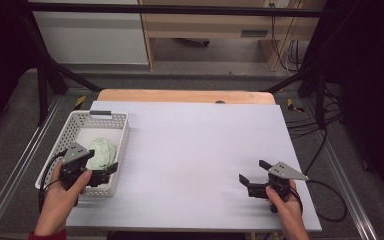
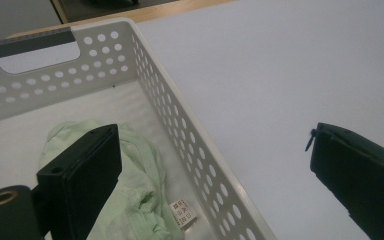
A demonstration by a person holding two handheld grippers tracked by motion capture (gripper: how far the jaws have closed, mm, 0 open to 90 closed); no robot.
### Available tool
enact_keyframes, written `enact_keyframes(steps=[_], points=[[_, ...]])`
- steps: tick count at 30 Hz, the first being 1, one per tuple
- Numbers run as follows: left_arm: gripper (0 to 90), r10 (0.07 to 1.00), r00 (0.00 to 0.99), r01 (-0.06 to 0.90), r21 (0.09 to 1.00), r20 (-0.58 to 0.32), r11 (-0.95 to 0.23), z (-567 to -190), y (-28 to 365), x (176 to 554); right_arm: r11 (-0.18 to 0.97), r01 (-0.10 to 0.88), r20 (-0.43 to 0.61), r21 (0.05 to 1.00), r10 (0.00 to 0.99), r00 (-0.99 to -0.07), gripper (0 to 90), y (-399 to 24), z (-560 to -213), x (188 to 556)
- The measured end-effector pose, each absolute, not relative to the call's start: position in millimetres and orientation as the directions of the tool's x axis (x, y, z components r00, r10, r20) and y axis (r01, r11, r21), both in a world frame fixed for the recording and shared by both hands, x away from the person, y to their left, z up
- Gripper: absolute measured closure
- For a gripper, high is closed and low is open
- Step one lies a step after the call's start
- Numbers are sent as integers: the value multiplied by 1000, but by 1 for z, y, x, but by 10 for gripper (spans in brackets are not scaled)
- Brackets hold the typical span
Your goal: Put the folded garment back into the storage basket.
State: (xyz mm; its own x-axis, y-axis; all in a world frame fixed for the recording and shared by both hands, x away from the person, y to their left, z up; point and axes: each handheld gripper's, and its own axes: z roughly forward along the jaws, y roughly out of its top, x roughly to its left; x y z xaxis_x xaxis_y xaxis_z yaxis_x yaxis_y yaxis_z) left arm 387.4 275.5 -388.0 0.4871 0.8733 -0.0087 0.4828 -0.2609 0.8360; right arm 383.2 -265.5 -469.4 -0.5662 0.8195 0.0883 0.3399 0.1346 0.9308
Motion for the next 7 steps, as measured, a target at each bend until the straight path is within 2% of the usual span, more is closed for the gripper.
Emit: enact_keyframes(steps=[7], points=[[62,871,491,481,835,-3,-268,-388,274,387,126,318,85,940,815,-573,54,-259,-470,383]])
